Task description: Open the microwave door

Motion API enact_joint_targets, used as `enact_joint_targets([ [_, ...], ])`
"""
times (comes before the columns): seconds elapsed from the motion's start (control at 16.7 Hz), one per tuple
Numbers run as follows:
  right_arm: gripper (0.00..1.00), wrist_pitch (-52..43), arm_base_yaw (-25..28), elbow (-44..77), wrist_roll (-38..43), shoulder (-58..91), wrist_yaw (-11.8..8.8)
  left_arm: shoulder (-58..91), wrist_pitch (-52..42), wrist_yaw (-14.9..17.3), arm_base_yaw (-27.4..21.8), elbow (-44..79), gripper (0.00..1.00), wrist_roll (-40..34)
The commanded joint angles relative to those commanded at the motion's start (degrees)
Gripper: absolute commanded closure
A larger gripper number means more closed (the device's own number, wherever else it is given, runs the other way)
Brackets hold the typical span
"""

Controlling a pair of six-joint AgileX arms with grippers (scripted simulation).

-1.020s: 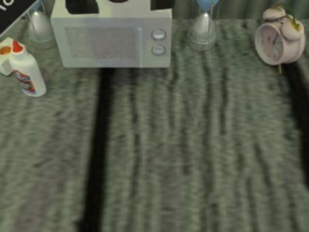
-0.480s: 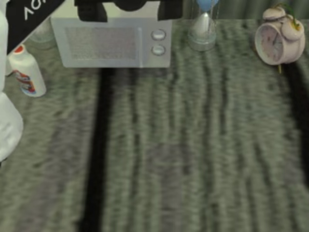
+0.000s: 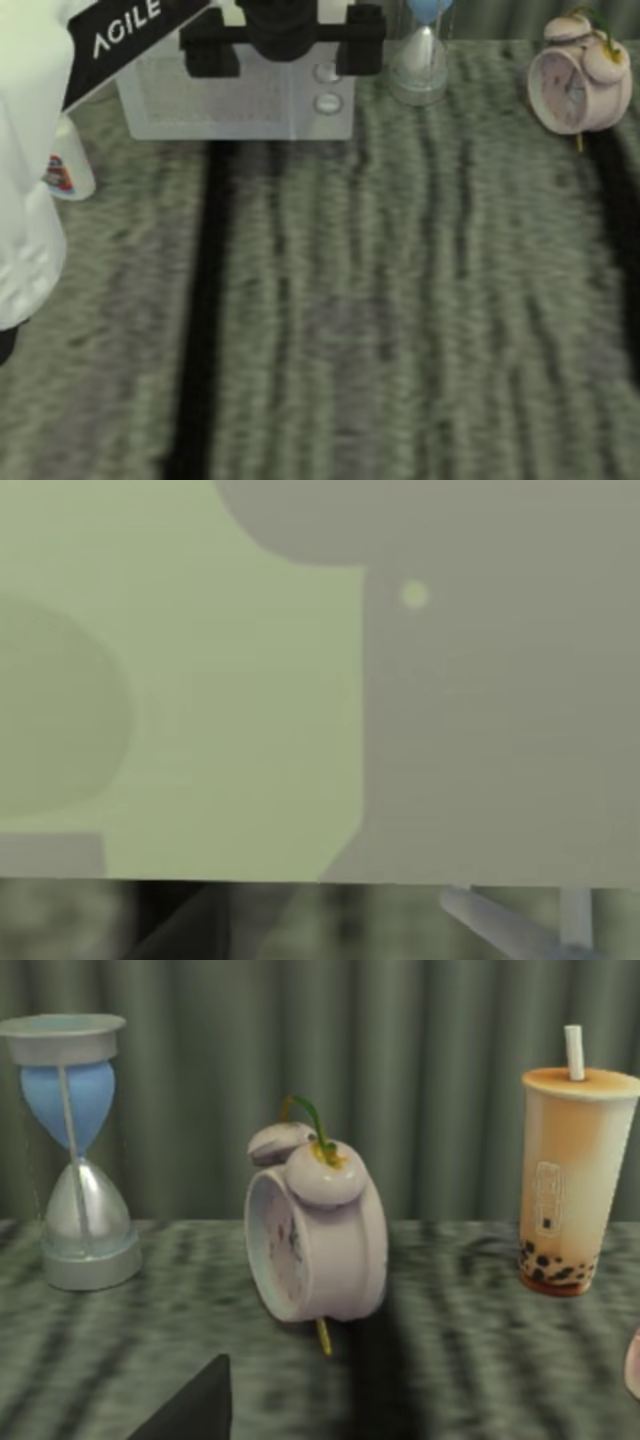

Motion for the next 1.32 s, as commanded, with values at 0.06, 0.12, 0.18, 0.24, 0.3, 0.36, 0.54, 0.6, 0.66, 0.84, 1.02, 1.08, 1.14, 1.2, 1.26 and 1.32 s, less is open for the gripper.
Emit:
enact_joint_targets([
  [0.06,0.0,0.0,0.0,0.0,0.0,0.0,0.0,0.1,0.14,0.02,0.03,-0.08,0.0,0.03],
  [0.12,0.0,0.0,0.0,0.0,0.0,0.0,0.0,0.1,0.14,0.02,0.03,-0.08,0.0,0.03],
  [0.18,0.0,0.0,0.0,0.0,0.0,0.0,0.0,0.1,0.14,0.02,0.03,-0.08,0.0,0.03],
  [0.24,0.0,0.0,0.0,0.0,0.0,0.0,0.0,0.1,0.14,0.02,0.03,-0.08,0.0,0.03],
  [0.3,0.0,0.0,0.0,0.0,0.0,0.0,0.0,0.1,0.14,0.02,0.03,-0.08,0.08,0.03],
  [0.36,0.0,0.0,0.0,0.0,0.0,0.0,0.0,0.1,0.14,0.02,0.03,-0.08,0.15,0.03],
  [0.54,0.0,0.0,0.0,0.0,0.0,0.0,0.0,0.1,0.14,0.02,0.03,-0.08,0.38,0.03],
  [0.6,0.0,0.0,0.0,0.0,0.0,0.0,0.0,0.1,0.14,0.02,0.03,-0.08,0.45,0.03],
  [0.66,0.0,0.0,0.0,0.0,0.0,0.0,0.0,0.1,0.14,0.02,0.03,-0.08,0.53,0.03],
  [0.84,0.0,0.0,0.0,0.0,0.0,0.0,0.0,0.1,0.14,0.02,0.03,-0.08,0.75,0.03],
  [1.02,0.0,0.0,0.0,0.0,0.0,0.0,0.0,0.1,0.14,0.02,0.03,-0.08,0.98,0.03],
  [1.08,0.0,0.0,0.0,0.0,0.0,0.0,0.0,0.1,0.14,0.02,0.03,-0.08,1.0,0.03],
  [1.14,0.0,0.0,0.0,0.0,0.0,0.0,0.0,0.1,0.14,0.02,0.03,-0.08,1.0,0.03],
  [1.2,0.0,0.0,0.0,0.0,0.0,0.0,0.0,0.1,0.14,0.02,0.03,-0.08,1.0,0.03],
  [1.26,0.0,0.0,0.0,0.0,0.0,0.0,0.0,0.1,0.14,0.02,0.03,-0.08,1.0,0.03],
  [1.32,0.0,0.0,0.0,0.0,0.0,0.0,0.0,0.1,0.14,0.02,0.03,-0.08,1.0,0.03],
])
